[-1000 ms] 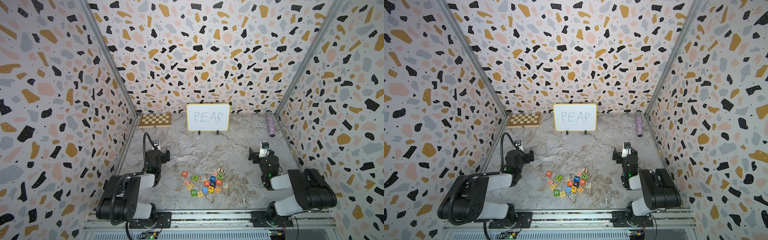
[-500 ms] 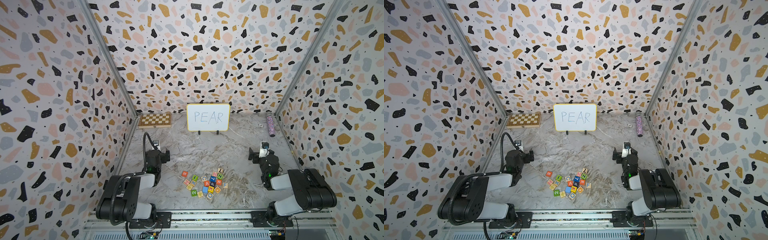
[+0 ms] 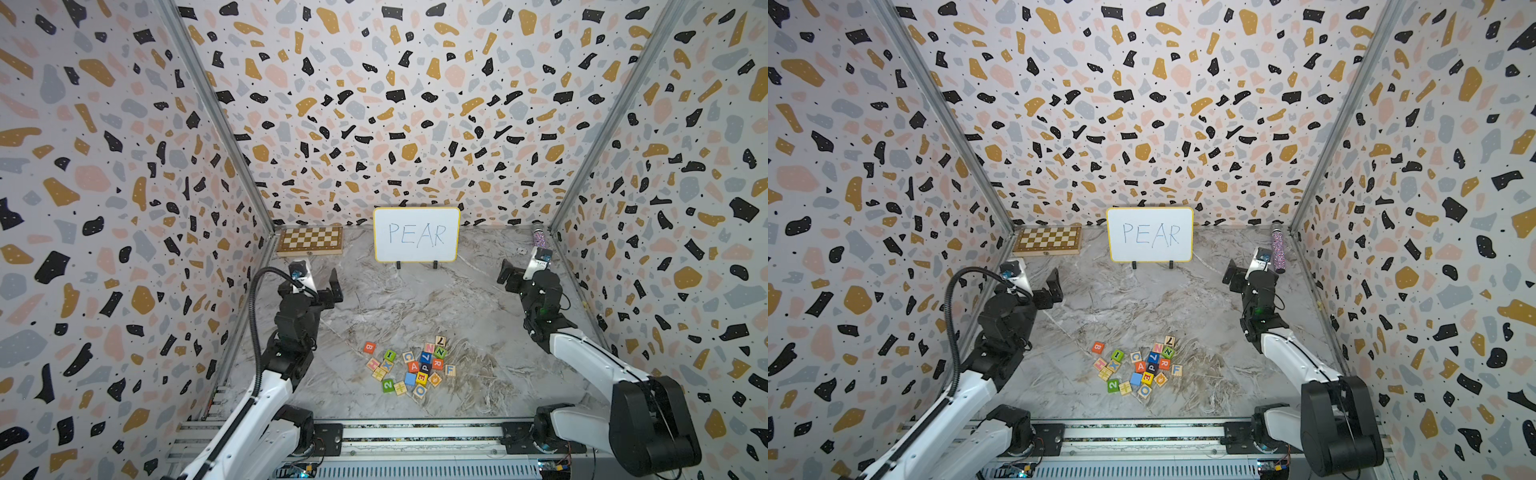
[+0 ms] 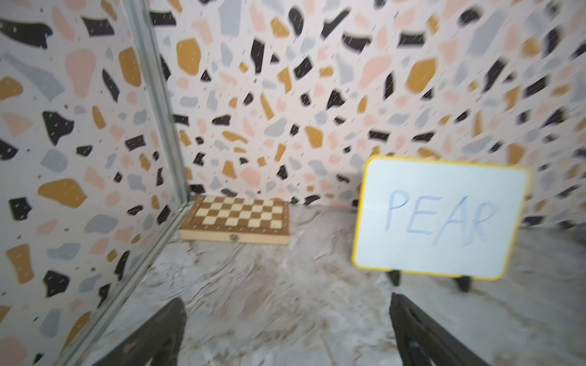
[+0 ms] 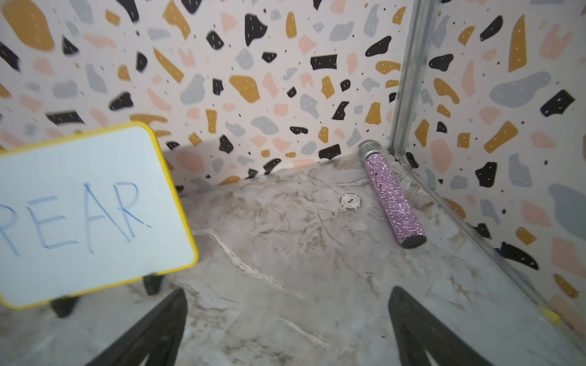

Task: Spell the uppercase word “pear” with letter blocks
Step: Pick up the letter block from the center of the board.

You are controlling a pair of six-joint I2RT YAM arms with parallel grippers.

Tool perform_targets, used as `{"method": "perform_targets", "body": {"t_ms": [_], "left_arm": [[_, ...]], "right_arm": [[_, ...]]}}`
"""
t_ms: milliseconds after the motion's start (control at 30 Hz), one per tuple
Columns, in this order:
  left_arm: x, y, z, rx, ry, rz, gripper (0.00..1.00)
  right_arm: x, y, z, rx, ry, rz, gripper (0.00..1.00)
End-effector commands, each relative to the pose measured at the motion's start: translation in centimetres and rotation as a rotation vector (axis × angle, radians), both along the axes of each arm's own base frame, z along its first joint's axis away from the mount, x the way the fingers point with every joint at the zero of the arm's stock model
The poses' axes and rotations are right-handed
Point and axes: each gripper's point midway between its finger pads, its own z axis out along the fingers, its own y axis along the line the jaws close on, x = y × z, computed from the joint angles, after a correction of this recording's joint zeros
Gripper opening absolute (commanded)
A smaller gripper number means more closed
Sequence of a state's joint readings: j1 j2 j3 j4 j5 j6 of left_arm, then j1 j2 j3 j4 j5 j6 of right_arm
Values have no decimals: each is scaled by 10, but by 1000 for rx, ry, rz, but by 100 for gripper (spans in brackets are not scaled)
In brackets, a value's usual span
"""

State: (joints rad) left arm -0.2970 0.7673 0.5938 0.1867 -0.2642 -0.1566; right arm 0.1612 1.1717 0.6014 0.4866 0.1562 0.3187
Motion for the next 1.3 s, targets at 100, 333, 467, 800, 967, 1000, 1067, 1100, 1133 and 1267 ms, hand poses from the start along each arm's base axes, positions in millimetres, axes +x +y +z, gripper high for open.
{"method": "perform_targets", "body": {"t_ms": [100, 333, 467, 800, 967, 1000, 1067, 1100, 1133, 1267], "left_arm": [[-59, -75, -53, 8, 449, -346, 91], [-123, -106, -92, 68, 664, -590, 85], [-145, -123, -104, 65, 740, -725, 82], [-165, -162, -126, 210, 843, -881, 83], [-162, -187, -129, 216, 850, -947, 81], [-160, -191, -129, 204, 850, -946, 80], [-157, -202, -130, 167, 869, -951, 80], [-156, -206, -132, 157, 877, -952, 79], [-154, -210, -136, 152, 897, -936, 78], [-149, -218, -153, 144, 970, -875, 77]], "right_arm": [[-79, 112, -31, 11, 229, 455, 99], [-160, 144, -59, -10, 211, 682, 82], [-173, 131, -75, -41, 219, 668, 75], [-186, 131, -114, -50, 335, 629, 61], [-198, 145, -117, -92, 308, 673, 60], [-199, 146, -116, -100, 287, 673, 60], [-200, 145, -110, -106, 259, 658, 60], [-201, 144, -109, -102, 251, 656, 60], [-203, 145, -107, -94, 234, 669, 60], [-208, 146, -99, -72, 189, 698, 60]]}}
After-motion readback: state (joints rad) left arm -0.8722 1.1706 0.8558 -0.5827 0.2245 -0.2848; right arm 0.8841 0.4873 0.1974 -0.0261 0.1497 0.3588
